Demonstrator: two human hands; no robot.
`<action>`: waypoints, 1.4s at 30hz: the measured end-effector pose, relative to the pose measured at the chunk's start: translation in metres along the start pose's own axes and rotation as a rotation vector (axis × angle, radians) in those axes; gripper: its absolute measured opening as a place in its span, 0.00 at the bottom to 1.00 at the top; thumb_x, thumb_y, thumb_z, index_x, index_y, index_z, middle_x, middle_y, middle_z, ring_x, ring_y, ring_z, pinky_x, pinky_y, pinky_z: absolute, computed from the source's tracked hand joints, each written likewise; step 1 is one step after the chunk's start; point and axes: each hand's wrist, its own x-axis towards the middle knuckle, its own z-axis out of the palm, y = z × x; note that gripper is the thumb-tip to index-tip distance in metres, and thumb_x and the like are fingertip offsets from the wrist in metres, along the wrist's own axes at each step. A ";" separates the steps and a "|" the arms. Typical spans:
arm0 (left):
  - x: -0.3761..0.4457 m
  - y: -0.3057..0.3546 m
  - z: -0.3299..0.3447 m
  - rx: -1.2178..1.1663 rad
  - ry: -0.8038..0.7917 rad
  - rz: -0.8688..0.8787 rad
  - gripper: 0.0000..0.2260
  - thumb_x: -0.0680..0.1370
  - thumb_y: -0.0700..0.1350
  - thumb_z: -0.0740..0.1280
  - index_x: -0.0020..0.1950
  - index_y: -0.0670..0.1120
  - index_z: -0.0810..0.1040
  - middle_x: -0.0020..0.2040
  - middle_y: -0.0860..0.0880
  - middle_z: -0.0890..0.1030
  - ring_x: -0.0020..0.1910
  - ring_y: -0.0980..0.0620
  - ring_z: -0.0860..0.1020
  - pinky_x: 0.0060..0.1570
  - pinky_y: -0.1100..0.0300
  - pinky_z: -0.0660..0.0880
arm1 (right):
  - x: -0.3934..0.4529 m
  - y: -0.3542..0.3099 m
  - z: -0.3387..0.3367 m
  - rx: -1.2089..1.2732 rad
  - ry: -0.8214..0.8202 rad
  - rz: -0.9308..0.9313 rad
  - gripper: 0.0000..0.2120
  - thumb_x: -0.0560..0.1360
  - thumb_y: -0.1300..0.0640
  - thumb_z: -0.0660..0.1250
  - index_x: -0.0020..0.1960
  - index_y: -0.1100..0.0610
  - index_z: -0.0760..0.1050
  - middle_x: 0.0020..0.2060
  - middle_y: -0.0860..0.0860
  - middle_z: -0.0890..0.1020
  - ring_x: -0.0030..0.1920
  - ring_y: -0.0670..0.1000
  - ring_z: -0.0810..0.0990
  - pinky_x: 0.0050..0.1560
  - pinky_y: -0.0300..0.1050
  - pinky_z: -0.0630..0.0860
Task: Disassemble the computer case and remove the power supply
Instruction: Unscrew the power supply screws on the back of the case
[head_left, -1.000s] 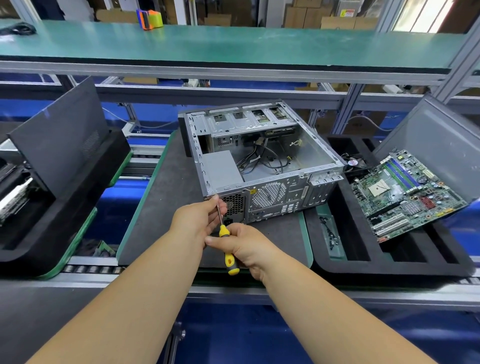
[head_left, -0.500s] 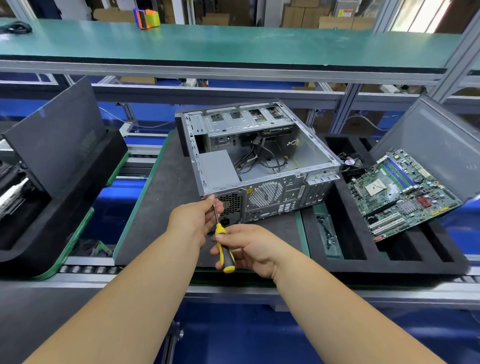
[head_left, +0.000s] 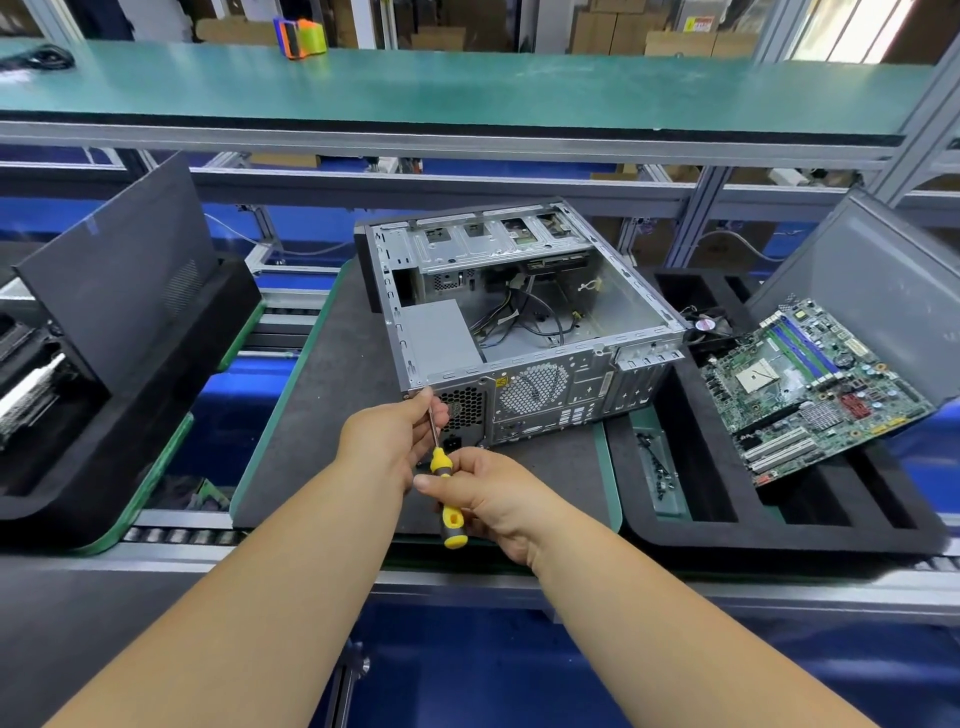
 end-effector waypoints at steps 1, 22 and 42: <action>0.000 0.000 0.000 0.003 0.001 -0.004 0.05 0.78 0.43 0.69 0.47 0.41 0.80 0.35 0.49 0.84 0.31 0.58 0.82 0.27 0.66 0.76 | -0.001 0.000 0.000 0.015 -0.027 0.013 0.15 0.65 0.45 0.76 0.44 0.51 0.77 0.33 0.48 0.79 0.37 0.48 0.76 0.39 0.44 0.74; 0.001 0.002 0.001 0.059 0.011 0.014 0.08 0.78 0.44 0.69 0.49 0.39 0.80 0.39 0.47 0.83 0.29 0.59 0.82 0.26 0.69 0.75 | 0.002 -0.004 -0.004 0.025 -0.049 -0.021 0.16 0.63 0.45 0.78 0.42 0.52 0.75 0.28 0.44 0.79 0.27 0.41 0.75 0.29 0.36 0.72; 0.008 -0.004 -0.006 0.036 -0.044 0.009 0.06 0.77 0.45 0.69 0.43 0.43 0.81 0.33 0.51 0.84 0.30 0.59 0.81 0.34 0.62 0.76 | -0.004 -0.005 -0.010 0.176 -0.161 0.017 0.08 0.81 0.58 0.61 0.51 0.58 0.78 0.38 0.52 0.81 0.32 0.47 0.76 0.32 0.38 0.69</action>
